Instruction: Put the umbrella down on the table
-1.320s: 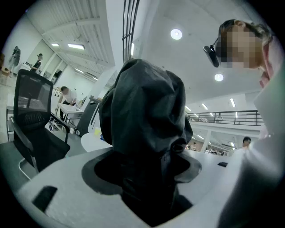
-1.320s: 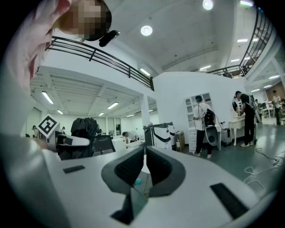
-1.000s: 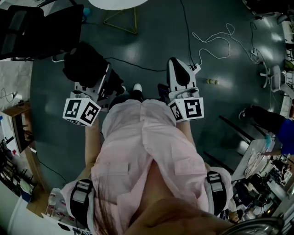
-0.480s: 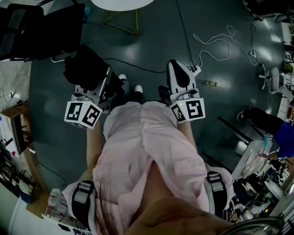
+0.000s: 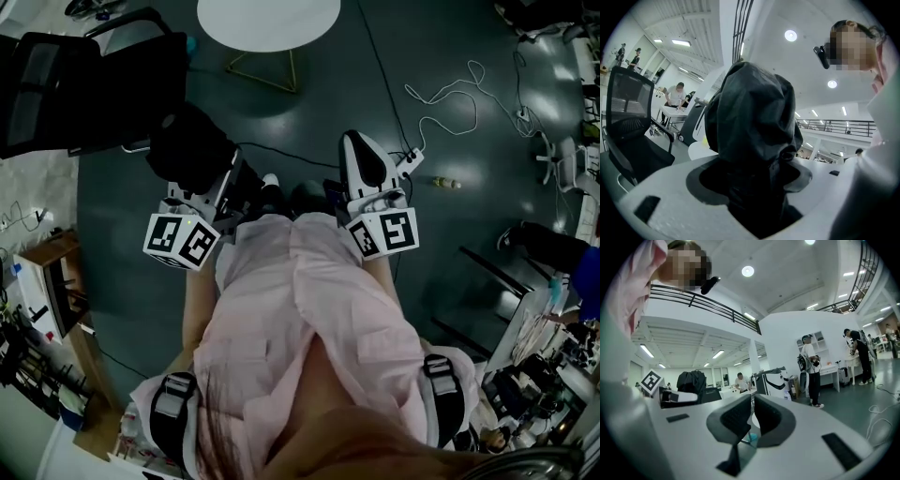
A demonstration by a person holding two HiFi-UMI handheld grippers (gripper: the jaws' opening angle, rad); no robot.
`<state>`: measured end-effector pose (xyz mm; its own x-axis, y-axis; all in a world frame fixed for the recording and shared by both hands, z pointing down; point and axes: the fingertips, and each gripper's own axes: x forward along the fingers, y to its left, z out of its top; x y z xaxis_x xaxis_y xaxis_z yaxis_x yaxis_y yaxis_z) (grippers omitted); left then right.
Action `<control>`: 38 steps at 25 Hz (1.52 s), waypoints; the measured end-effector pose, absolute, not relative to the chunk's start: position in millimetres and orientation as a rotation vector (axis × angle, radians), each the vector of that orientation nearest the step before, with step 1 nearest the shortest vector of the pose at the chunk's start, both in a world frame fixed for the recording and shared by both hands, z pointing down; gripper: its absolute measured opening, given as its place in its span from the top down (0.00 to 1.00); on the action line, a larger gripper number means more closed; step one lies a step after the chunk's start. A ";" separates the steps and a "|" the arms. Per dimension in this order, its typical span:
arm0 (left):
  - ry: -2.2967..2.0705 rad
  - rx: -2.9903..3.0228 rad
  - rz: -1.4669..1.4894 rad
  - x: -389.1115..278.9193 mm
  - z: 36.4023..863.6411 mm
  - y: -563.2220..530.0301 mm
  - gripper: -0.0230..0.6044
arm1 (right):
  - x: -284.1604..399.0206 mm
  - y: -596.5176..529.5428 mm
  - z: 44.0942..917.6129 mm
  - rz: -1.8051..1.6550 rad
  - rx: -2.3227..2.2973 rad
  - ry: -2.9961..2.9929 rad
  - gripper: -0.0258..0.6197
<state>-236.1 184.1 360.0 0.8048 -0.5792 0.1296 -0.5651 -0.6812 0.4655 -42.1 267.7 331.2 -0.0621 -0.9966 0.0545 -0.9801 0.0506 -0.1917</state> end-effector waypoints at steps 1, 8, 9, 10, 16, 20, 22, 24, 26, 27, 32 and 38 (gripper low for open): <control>-0.849 2.490 -0.037 -237.8 361.2 179.3 0.46 | -43.4 264.9 333.5 -0.279 -2.090 2.200 0.90; -0.881 2.472 -0.046 -241.8 364.3 150.7 0.46 | -31.9 243.8 337.1 -0.293 -2.109 2.178 0.90; -0.887 2.469 -0.048 -240.8 364.3 145.2 0.46 | -29.0 238.5 336.9 -0.292 -2.109 2.176 0.90; -0.893 2.465 -0.053 -239.5 364.4 139.2 0.46 | -26.1 232.4 337.1 -0.294 -2.108 2.175 0.90; -0.949 2.427 -0.078 -230.0 365.2 95.7 0.46 | -12.5 179.4 340.6 -0.306 -2.060 2.217 0.90; -0.999 2.417 -0.082 -212.8 367.5 58.8 0.46 | 8.3 134.7 346.5 -0.325 -2.011 2.253 0.90; -1.026 2.409 -0.090 -201.1 366.2 36.7 0.46 | 23.2 109.6 348.2 -0.337 -1.994 2.270 0.90; -1.048 2.394 -0.104 -190.0 365.3 14.7 0.46 | 37.6 84.2 347.7 -0.344 -1.983 2.286 0.90; -1.065 2.381 -0.110 -177.9 364.4 -4.9 0.46 | 52.3 61.8 345.7 -0.340 -1.970 2.304 0.90; -1.075 2.376 -0.109 -170.7 363.9 -15.1 0.46 | 61.0 51.2 345.1 -0.337 -1.966 2.312 0.90; -1.108 2.362 -0.134 -133.5 364.4 -61.2 0.46 | 108.3 5.6 341.7 -0.337 -1.956 2.326 0.90; -1.142 2.336 -0.164 -105.1 364.5 -97.0 0.46 | 141.4 -29.5 347.1 -0.359 -1.947 2.338 0.90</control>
